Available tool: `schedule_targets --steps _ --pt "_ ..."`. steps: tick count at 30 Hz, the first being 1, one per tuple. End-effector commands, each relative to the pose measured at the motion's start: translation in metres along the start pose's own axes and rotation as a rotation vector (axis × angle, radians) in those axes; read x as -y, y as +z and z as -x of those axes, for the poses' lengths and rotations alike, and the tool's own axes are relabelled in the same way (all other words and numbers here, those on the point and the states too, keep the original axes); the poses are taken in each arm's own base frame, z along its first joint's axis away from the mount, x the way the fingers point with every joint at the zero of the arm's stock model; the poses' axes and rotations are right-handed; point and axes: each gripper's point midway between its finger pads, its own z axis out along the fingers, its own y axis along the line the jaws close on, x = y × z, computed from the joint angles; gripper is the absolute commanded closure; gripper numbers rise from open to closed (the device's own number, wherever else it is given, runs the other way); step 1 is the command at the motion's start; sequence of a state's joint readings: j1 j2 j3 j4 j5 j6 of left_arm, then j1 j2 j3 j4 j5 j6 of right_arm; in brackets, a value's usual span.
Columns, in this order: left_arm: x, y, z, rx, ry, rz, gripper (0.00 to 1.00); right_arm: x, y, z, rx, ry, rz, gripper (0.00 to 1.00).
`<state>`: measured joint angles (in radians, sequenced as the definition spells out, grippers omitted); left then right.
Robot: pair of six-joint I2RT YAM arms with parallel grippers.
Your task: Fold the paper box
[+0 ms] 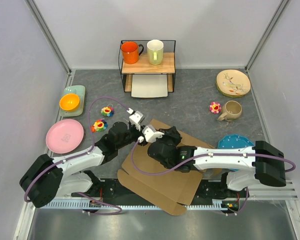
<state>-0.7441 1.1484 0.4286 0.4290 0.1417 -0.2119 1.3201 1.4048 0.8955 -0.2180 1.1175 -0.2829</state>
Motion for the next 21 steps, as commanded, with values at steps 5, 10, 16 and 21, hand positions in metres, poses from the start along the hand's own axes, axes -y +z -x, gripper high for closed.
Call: schedule_targets --steps 5,10,16,21 --pt "0.002 0.008 0.038 0.165 -0.034 0.005 0.47 -0.036 -0.003 -0.038 -0.037 -0.147 0.046 0.81" --pt "-0.004 0.008 0.038 0.171 -0.054 0.038 0.47 -0.046 -0.005 -0.049 -0.033 -0.225 0.034 0.83" --pt "-0.011 0.002 0.041 0.166 -0.04 0.085 0.45 -0.057 -0.01 -0.051 -0.018 -0.317 -0.008 0.83" --pt "-0.012 -0.004 0.04 0.133 -0.005 0.098 0.39 -0.06 -0.015 -0.051 0.001 -0.348 -0.026 0.81"
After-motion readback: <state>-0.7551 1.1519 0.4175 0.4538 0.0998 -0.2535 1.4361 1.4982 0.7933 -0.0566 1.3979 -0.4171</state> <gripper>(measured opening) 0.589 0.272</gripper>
